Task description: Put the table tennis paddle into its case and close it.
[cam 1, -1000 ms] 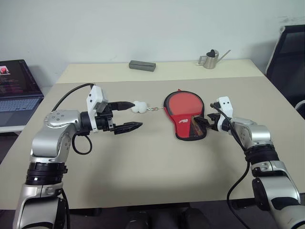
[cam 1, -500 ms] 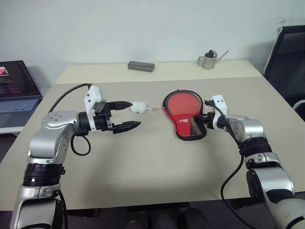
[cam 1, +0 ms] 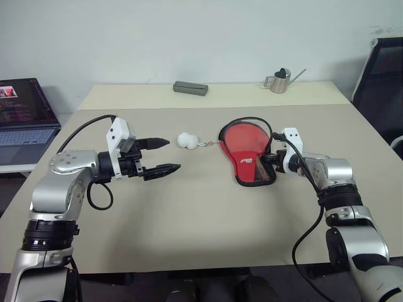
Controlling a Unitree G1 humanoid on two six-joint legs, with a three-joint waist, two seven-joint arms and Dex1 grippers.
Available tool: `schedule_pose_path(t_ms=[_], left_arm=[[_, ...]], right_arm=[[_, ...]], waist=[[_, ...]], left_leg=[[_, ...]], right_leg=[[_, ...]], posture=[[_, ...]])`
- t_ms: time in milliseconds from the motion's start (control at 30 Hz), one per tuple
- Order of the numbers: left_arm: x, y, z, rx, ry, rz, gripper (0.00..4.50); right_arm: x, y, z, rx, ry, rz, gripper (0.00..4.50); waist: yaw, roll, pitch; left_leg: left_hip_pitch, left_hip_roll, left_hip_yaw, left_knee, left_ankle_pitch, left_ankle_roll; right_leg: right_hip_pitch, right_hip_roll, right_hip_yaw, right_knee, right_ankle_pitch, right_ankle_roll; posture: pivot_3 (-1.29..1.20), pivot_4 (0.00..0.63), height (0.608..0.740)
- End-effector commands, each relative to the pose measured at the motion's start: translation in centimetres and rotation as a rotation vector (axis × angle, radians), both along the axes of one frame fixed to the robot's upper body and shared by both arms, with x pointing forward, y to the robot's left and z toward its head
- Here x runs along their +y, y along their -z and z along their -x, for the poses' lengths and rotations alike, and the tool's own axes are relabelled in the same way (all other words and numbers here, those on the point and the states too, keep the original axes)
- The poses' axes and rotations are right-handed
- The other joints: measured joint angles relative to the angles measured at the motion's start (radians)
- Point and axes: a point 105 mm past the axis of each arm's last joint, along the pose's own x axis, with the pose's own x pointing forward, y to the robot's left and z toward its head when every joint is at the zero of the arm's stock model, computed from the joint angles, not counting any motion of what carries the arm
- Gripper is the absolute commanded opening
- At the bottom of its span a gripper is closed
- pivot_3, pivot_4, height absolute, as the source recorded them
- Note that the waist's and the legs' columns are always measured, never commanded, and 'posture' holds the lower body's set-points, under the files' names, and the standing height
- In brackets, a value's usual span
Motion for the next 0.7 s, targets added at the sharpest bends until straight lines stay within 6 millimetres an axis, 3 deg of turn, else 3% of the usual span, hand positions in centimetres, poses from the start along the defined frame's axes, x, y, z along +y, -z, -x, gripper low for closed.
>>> schedule_pose_path(t_ms=[33, 233, 433, 533, 700], left_arm=[[0.5, -1.3, 0.6, -0.056, 0.007, -0.015, 4.50], [0.8, -0.7, 1.0, -0.038, 0.002, -0.018, 4.50], [0.5, -0.6, 0.8, -0.038, 0.007, -0.014, 4.50], [0.4, -0.6, 0.8, -0.039, 0.008, -0.018, 4.50], [0.5, -0.6, 0.8, -0.041, 0.006, -0.022, 4.50]], right_arm=[[-0.2, 1.5, 1.5, 0.094, 0.003, 0.007, 0.04], [0.0, 1.3, 2.9, 0.100, -0.019, 0.007, 0.04], [1.0, -0.8, 1.1, -0.031, 0.008, -0.040, 0.04], [0.9, -2.0, -0.1, -0.084, 0.050, -0.062, 0.77], [-0.1, -2.7, -1.5, -0.139, 0.111, -0.038, 2.56]], waist=[[0.001, 0.000, 0.000], [0.002, 0.000, 0.000], [-0.001, 0.000, 0.000], [-0.010, 0.000, 0.000], [-0.008, 0.001, 0.000]], left_leg=[[0.000, 0.000, 0.000, 0.000, 0.000, 0.000], [-0.001, 0.000, 0.000, -0.001, 0.000, 0.000], [-0.001, 0.000, 0.000, -0.001, -0.001, 0.001], [0.000, 0.000, 0.000, -0.001, 0.000, 0.001], [0.000, 0.000, 0.000, -0.001, 0.000, 0.000]], right_leg=[[0.000, 0.000, 0.000, 0.000, 0.000, 0.000], [-0.001, -0.001, 0.000, -0.001, 0.000, 0.000], [-0.001, 0.000, 0.000, -0.001, 0.000, 0.000], [-0.001, 0.000, 0.001, 0.000, 0.000, 0.000], [-0.002, 0.000, 0.001, 0.000, 0.000, -0.001]], posture=[[0.00, 0.150, 0.740], [0.00, 0.150, 0.740], [0.00, 0.150, 0.740], [0.00, 0.150, 0.740], [0.00, 0.150, 0.740]])
